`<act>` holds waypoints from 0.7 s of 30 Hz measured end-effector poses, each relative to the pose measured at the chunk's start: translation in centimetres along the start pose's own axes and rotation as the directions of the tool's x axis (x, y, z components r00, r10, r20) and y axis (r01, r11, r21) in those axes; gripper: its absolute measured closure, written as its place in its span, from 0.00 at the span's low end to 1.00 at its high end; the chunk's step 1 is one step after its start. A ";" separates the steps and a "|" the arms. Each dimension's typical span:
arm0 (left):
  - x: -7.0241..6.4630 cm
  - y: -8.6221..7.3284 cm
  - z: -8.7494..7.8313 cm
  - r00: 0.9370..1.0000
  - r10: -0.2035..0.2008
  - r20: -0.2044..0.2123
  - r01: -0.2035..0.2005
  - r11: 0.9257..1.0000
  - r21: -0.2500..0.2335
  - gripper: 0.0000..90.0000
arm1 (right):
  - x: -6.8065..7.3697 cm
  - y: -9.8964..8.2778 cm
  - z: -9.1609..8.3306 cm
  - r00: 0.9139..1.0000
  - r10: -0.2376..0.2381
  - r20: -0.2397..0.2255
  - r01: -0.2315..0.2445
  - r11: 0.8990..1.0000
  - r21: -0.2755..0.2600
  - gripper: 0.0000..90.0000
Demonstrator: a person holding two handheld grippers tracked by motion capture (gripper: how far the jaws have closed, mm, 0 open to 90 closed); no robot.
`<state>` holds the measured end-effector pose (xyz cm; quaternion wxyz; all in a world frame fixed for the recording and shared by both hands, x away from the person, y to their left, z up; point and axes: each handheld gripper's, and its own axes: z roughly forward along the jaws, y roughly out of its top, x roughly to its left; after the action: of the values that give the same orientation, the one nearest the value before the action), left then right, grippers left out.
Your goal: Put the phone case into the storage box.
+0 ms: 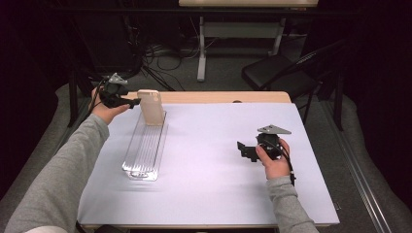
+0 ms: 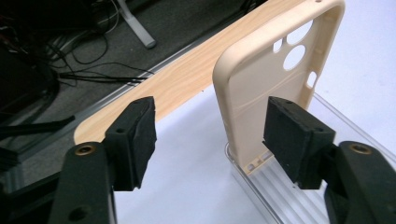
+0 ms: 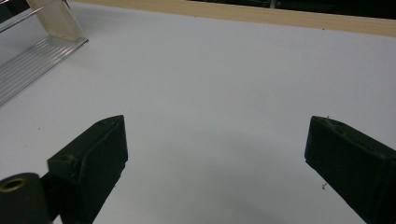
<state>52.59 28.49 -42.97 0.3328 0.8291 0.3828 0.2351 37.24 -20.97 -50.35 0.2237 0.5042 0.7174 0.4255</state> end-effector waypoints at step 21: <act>0.8 -0.3 -0.5 0.978 -0.185 0.098 0.180 0.982 0.062 0.30 | 0.1 -0.1 0.2 1.000 -0.024 -0.007 0.024 1.000 0.013 0.06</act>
<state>52.57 29.46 -42.79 0.3505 0.8100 0.4455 0.1502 37.29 -20.81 -50.51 0.2230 0.4955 0.7271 0.4196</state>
